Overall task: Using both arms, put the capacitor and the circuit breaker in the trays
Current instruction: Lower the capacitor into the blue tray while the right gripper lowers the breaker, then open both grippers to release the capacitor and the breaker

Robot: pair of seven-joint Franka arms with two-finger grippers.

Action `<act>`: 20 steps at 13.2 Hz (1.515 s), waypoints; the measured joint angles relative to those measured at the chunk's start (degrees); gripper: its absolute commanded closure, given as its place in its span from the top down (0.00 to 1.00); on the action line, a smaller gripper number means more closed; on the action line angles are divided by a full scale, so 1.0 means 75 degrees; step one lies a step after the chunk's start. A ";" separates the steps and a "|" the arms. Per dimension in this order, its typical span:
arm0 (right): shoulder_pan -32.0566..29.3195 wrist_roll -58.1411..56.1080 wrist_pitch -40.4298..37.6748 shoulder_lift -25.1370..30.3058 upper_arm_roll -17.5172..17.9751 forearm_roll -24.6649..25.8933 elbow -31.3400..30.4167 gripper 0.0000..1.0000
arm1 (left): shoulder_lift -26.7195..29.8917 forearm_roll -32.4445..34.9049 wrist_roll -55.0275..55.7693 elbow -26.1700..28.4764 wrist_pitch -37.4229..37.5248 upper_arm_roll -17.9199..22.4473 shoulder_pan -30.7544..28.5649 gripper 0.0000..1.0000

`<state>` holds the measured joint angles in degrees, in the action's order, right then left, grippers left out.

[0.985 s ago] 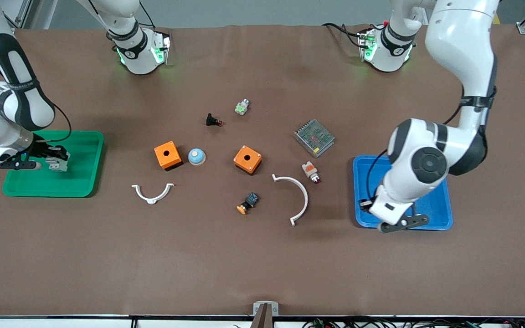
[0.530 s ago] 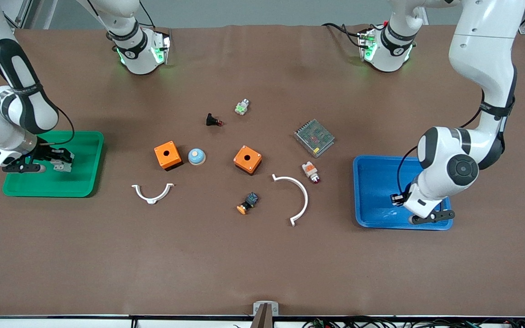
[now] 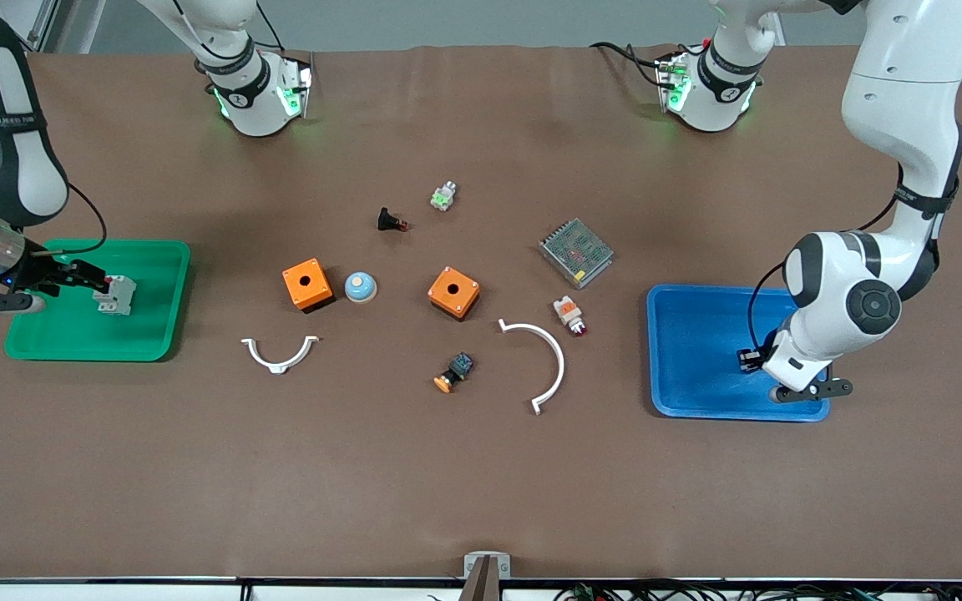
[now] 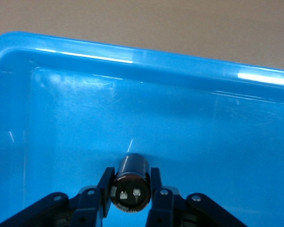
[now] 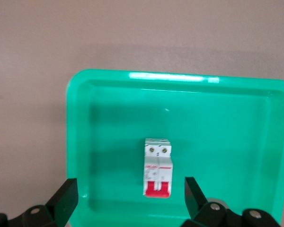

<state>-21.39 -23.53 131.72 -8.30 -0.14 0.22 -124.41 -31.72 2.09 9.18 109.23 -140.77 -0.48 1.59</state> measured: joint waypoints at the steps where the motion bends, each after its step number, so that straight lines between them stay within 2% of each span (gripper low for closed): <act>1: 0.0140 0.0201 -0.0165 0.0166 0.0009 -0.0001 0.0044 1.00 | 0.0002 0.0000 -0.0008 -0.0001 -0.0002 -0.0009 0.0007 1.00; 5: 0.0978 0.1544 -0.0764 0.0912 0.0046 -0.0004 0.0113 1.00 | 0.0268 0.0000 -0.0019 -0.0093 0.0005 -0.0008 -0.0015 1.00; 8: 0.1674 0.2686 -0.1573 0.1514 0.0070 -0.0005 0.0325 1.00 | 0.1081 0.0000 -0.0062 -0.0265 0.0498 -0.0008 -0.0015 1.00; 11: 0.2419 0.3853 -0.3261 0.1779 0.0079 -0.0005 0.1446 1.00 | 0.1990 0.0000 -0.0230 -0.0589 0.1413 0.0002 -0.0028 1.00; 14: 0.2819 0.4342 -0.4383 0.1822 0.0082 -0.0005 0.2606 1.00 | 0.2531 0.0000 -0.0731 -0.1001 0.2336 0.0015 -0.0207 1.00; 16: 0.2830 0.4366 -0.4692 0.1825 0.0062 -0.0005 0.3039 1.00 | 0.2650 0.0000 -0.0969 -0.1564 0.3304 0.0025 -0.0272 1.00; 20: 0.2830 0.4366 -0.4729 0.1824 0.0039 -0.0005 0.3195 1.00 | 0.2909 0.0000 -0.1001 -0.3072 0.5530 -0.0025 -0.0245 1.00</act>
<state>-0.16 9.22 96.25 5.38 0.16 0.18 -100.45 -9.90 2.09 1.67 86.19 -99.29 -0.67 -0.25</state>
